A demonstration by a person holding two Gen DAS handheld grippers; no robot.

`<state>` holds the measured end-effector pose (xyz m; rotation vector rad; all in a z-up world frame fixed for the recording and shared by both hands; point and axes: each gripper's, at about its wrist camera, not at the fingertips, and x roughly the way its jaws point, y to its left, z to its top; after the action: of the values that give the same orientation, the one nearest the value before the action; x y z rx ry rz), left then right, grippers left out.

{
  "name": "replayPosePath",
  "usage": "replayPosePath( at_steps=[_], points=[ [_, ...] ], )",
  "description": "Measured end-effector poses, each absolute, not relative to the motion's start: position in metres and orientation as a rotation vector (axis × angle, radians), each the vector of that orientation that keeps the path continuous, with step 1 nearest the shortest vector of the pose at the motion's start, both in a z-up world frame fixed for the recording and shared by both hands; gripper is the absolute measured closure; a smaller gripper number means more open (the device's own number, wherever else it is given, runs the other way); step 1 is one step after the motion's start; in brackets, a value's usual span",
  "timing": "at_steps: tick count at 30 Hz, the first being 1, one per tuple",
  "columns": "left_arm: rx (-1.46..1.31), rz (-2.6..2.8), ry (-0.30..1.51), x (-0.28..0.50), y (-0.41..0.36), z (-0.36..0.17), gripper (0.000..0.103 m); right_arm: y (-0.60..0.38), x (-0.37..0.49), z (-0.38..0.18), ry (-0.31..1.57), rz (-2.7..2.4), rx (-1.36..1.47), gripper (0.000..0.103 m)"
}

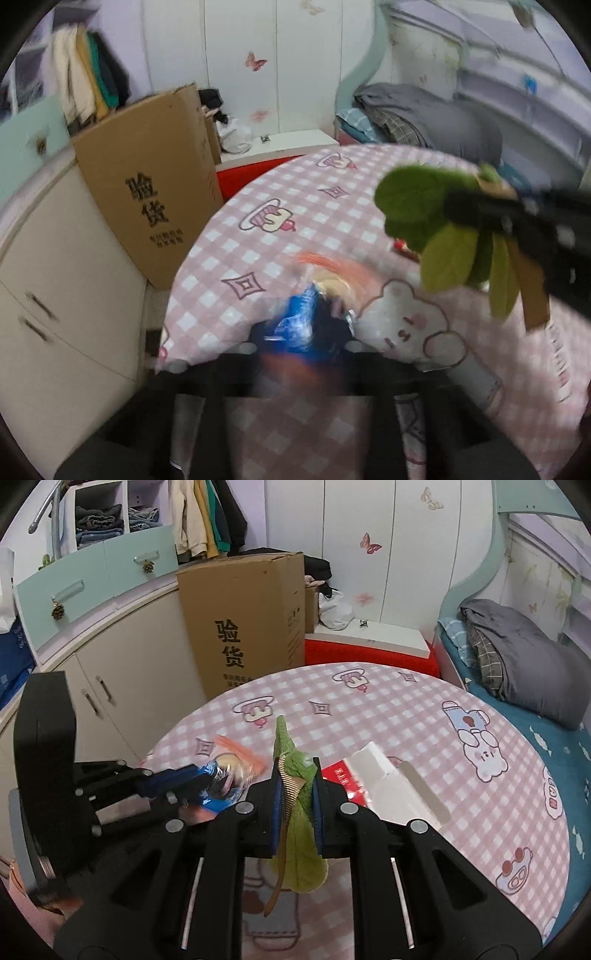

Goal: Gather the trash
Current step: 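Carry the wrapper and leaf plush to the wastebasket and open both grippers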

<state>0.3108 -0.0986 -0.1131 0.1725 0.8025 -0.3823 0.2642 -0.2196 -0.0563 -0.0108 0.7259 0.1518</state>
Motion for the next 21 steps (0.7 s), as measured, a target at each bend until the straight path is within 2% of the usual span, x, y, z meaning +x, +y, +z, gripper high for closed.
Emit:
replayPosePath(
  at_steps=[9,21],
  points=[
    [-0.008,-0.305,0.763,0.295,-0.038,-0.093,0.102,-0.159,0.251,-0.042,0.708,0.271,-0.002,0.090],
    [-0.146,-0.066,0.719,0.263,0.106,-0.094,0.102,-0.028,0.259,-0.063,0.750,0.492,0.001,0.090]
  ],
)
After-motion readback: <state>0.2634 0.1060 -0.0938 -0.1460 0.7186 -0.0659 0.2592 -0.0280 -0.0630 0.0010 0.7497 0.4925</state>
